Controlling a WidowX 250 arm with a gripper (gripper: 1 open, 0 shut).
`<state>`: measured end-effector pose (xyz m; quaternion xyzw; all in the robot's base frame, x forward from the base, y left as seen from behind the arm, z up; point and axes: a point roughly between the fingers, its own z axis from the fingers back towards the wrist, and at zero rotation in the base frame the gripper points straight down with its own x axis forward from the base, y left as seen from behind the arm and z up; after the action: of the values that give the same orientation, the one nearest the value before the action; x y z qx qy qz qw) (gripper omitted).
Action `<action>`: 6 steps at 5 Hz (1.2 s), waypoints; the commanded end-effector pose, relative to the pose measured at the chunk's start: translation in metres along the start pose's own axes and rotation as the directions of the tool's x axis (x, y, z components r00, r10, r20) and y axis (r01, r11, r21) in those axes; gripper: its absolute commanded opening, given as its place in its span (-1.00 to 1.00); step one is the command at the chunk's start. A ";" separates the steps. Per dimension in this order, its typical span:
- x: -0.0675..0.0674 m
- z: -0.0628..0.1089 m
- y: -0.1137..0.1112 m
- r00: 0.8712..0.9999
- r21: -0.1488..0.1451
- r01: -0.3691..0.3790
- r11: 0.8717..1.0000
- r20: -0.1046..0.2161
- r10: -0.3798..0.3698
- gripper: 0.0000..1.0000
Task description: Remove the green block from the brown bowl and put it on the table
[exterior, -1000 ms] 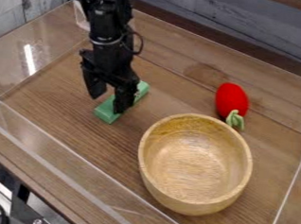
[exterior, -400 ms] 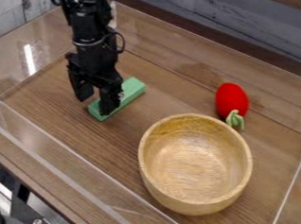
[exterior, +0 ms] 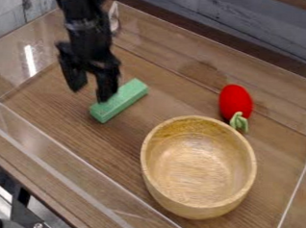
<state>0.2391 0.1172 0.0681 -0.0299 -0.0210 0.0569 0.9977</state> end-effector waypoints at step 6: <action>0.049 0.072 0.076 0.960 -0.015 -0.192 0.981 0.206 0.191 1.00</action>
<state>0.2713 0.1986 0.1217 -0.0375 -0.1018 0.1600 0.9811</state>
